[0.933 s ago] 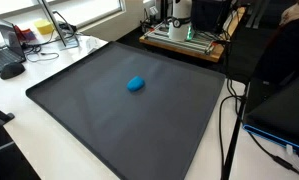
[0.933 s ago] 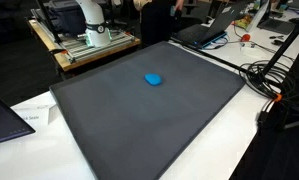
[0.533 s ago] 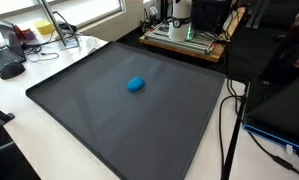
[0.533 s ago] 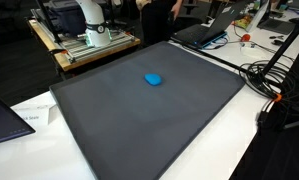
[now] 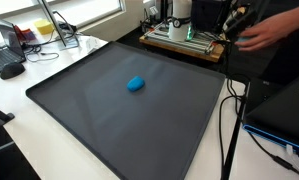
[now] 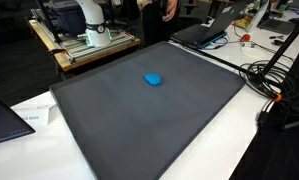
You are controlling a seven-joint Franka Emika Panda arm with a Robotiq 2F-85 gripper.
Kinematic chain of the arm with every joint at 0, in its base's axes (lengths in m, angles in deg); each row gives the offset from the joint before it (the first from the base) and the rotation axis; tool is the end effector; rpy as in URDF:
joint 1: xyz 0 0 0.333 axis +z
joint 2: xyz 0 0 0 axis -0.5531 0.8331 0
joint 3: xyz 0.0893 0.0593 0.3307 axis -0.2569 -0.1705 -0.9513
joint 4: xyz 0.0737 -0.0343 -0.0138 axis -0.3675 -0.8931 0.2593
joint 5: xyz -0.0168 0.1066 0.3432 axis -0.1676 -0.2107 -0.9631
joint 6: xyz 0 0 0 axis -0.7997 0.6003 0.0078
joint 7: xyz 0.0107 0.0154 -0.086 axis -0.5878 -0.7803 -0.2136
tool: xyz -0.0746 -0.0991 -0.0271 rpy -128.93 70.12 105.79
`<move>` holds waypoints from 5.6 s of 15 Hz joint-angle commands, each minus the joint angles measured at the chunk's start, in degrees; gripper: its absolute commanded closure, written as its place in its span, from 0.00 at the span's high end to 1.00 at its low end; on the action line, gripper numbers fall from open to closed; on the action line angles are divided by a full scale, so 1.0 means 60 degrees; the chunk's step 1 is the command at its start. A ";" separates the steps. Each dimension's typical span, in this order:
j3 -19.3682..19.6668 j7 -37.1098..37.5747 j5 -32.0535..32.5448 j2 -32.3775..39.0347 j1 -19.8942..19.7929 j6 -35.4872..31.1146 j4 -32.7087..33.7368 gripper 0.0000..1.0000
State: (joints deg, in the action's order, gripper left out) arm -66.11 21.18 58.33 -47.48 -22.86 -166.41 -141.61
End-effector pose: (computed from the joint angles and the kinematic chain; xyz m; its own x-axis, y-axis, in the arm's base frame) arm 0.3132 0.1526 0.5260 0.9877 0.1403 -0.0692 0.1227 -0.9693 -0.2133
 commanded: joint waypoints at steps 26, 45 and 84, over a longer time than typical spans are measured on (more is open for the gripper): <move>0.1046 -0.5366 -0.1267 -0.0695 0.1315 -0.0328 -0.0449 0.70; 0.1409 -0.4313 -0.0633 -0.0085 -0.0098 -0.0514 -0.0365 0.22; 0.0576 0.5878 0.8253 0.6489 0.0329 -0.3291 0.2813 0.22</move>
State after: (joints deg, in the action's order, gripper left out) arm -62.85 52.01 102.14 -9.12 -23.17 -188.90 -126.04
